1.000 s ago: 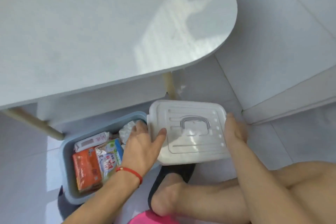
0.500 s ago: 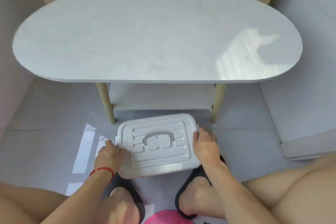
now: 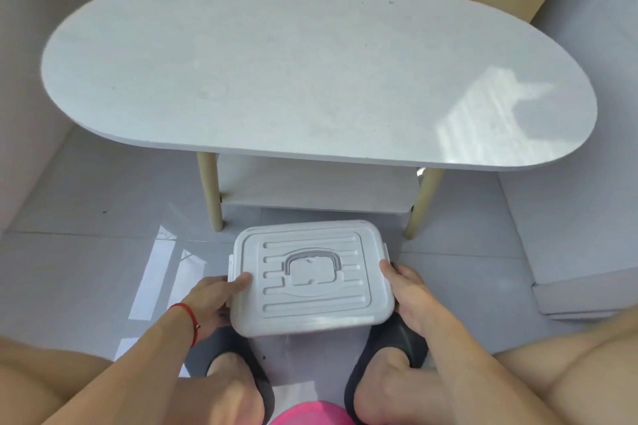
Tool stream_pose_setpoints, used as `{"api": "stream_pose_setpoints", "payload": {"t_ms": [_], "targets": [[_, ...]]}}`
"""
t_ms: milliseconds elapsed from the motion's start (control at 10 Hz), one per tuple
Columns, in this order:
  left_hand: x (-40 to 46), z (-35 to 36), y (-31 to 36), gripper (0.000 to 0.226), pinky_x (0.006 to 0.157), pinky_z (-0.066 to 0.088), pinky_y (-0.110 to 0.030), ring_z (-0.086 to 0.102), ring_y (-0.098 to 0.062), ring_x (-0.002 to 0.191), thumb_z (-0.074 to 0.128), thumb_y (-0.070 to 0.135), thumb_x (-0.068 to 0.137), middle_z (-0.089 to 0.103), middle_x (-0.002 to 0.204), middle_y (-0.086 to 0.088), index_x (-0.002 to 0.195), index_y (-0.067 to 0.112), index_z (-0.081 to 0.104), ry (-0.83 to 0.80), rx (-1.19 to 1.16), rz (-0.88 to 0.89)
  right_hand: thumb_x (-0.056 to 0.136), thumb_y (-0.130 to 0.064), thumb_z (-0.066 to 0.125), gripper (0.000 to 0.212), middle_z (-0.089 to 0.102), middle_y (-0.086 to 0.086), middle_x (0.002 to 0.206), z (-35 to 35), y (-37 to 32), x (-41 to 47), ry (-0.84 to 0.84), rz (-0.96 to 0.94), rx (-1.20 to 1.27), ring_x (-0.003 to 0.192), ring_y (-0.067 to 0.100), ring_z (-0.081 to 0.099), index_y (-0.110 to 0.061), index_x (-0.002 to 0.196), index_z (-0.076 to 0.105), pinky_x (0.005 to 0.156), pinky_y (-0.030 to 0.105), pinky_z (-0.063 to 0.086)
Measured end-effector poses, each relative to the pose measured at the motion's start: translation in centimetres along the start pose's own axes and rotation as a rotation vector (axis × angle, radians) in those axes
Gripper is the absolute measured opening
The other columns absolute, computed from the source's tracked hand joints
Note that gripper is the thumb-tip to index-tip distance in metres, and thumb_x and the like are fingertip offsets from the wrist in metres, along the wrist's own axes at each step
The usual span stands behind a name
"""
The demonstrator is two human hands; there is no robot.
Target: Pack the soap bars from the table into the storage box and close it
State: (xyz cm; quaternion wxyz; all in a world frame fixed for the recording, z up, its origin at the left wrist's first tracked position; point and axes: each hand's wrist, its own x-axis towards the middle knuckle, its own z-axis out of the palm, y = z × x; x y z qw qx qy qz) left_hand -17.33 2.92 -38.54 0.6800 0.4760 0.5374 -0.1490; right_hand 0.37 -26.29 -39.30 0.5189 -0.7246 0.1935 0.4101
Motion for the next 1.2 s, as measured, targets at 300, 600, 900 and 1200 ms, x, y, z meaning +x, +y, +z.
{"api": "stream_pose_setpoints", "payload": {"t_ms": [300,600,900,1200], "targets": [[-0.4,2.6,-0.4,0.023,0.073,0.054,-0.041,0.064,-0.034,0.078,0.075,0.029,0.083,0.069,0.077,-0.010,0.079,0.009,0.065,0.482,0.359,0.296,0.107,-0.036,0.045,0.049,0.054,0.007,0.144,1.2,-0.3,-1.1,0.164,-0.114,-0.340,0.132,0.031,0.052,-0.014,0.150,0.041,0.109,0.042,0.042],[0.7,3.5,0.8,0.033,0.071,0.047,-0.038,0.056,-0.039,0.074,0.057,0.026,0.094,0.062,0.075,-0.017,0.067,0.007,0.052,0.616,0.576,0.402,0.107,-0.019,0.041,0.031,0.063,0.023,0.115,3.5,0.1,-2.7,0.429,-0.239,-0.646,0.110,0.042,0.058,-0.008,0.134,0.053,0.100,0.055,0.045],[3.5,4.4,4.7,0.032,0.071,0.054,-0.041,0.060,-0.041,0.073,0.056,0.032,0.093,0.064,0.072,-0.017,0.077,0.005,0.062,0.584,0.595,0.504,0.107,-0.019,0.037,0.041,0.063,0.020,0.117,3.4,-3.2,0.4,0.476,-0.232,-0.570,0.111,0.037,0.055,-0.019,0.147,0.047,0.089,0.045,0.045],[-0.9,6.0,6.4,0.026,0.072,0.049,-0.035,0.061,-0.038,0.078,0.051,0.025,0.098,0.064,0.080,-0.013,0.093,0.003,0.064,0.559,0.515,0.647,0.106,-0.031,0.044,0.035,0.065,0.014,0.119,2.1,-7.6,-3.5,0.355,-0.260,-0.980,0.110,0.032,0.062,-0.006,0.127,0.055,0.083,0.038,0.050]]}}
